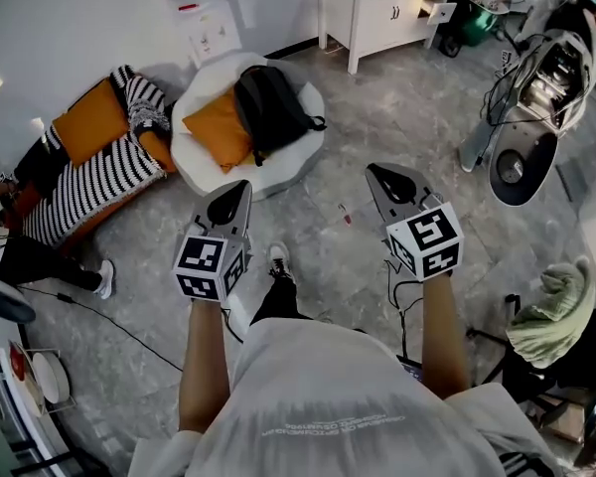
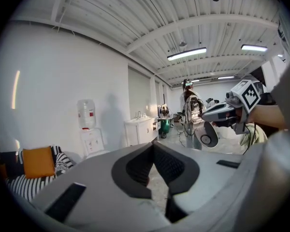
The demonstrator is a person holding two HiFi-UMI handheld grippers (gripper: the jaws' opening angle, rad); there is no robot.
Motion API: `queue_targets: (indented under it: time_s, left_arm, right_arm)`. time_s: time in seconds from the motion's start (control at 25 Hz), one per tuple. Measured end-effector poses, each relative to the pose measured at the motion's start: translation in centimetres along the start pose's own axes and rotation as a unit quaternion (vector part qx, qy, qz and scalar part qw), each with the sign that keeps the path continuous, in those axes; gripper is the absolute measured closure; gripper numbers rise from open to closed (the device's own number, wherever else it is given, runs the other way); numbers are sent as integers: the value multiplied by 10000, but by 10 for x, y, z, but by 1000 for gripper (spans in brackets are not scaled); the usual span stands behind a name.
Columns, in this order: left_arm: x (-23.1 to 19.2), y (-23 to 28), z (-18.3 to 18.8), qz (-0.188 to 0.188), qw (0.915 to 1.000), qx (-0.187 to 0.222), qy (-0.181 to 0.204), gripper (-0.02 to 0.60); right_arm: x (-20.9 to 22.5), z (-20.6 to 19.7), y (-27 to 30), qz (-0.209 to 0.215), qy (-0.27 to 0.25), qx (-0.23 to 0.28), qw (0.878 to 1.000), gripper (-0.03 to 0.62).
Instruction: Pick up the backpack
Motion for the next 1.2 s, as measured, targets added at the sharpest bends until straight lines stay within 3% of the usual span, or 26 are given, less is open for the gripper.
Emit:
queue_targets:
  time_s: [0.52, 0.8, 1.2]
  left_arm:
    - [-77, 92, -17, -65, 9994, -308, -169, 563]
    - [-133, 158, -3, -227, 9989, -419, -16, 561]
    - [-200, 213, -1, -291, 9979, -555, -139, 561]
  right_arm:
    - [31, -10, 109, 130, 32, -384, 9992, 594]
    - [63, 7, 179, 30, -3, -540, 9985, 593]
    - [82, 27, 259, 38, -34, -631, 9980, 593]
Point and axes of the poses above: the fingertips, and each gripper's own axes: y forward along the fingers, x to its right, z out of its top, the point moved 9 cm from there along -y, backward along the fingers, and after that the axes turned 4 degrees about -y, right-handed, at the moved point
